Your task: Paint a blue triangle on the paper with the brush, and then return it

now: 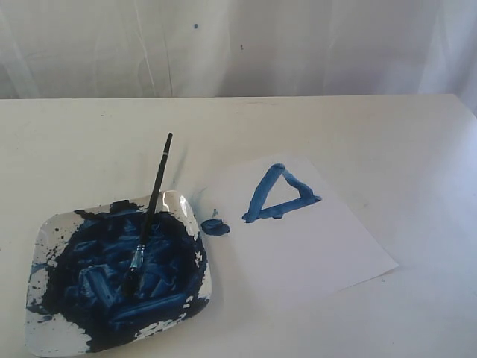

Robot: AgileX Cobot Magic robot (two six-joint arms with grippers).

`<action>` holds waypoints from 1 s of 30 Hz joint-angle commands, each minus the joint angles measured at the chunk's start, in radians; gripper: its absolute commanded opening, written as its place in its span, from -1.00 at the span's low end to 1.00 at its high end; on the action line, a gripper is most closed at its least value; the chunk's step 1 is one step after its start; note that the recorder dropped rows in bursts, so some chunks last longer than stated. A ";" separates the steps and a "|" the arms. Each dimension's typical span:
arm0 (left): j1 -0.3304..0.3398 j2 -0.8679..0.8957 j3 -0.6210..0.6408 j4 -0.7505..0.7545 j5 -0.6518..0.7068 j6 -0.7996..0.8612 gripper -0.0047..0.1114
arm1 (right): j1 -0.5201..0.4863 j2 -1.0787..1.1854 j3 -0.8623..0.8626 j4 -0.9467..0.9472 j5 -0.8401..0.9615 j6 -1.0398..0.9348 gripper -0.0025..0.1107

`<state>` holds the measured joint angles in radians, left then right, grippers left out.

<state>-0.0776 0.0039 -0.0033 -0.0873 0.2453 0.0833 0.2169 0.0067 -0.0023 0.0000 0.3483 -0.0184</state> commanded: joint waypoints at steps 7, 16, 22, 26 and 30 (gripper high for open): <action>-0.006 -0.004 0.003 -0.005 0.002 -0.001 -0.92 | -0.038 -0.007 0.002 0.000 0.001 -0.004 -0.96; -0.004 -0.004 0.003 -0.005 0.002 -0.001 -0.92 | -0.038 -0.007 0.002 0.000 0.001 -0.004 -0.96; -0.004 -0.004 0.003 -0.005 0.002 -0.001 -0.92 | -0.063 -0.007 0.002 0.000 -0.001 -0.004 -0.96; -0.004 -0.004 0.003 -0.005 0.002 -0.001 -0.92 | -0.063 -0.007 0.002 0.000 -0.001 -0.004 -0.96; -0.004 -0.004 0.003 -0.005 0.002 -0.001 -0.92 | -0.063 -0.007 0.002 0.000 0.001 -0.004 -0.96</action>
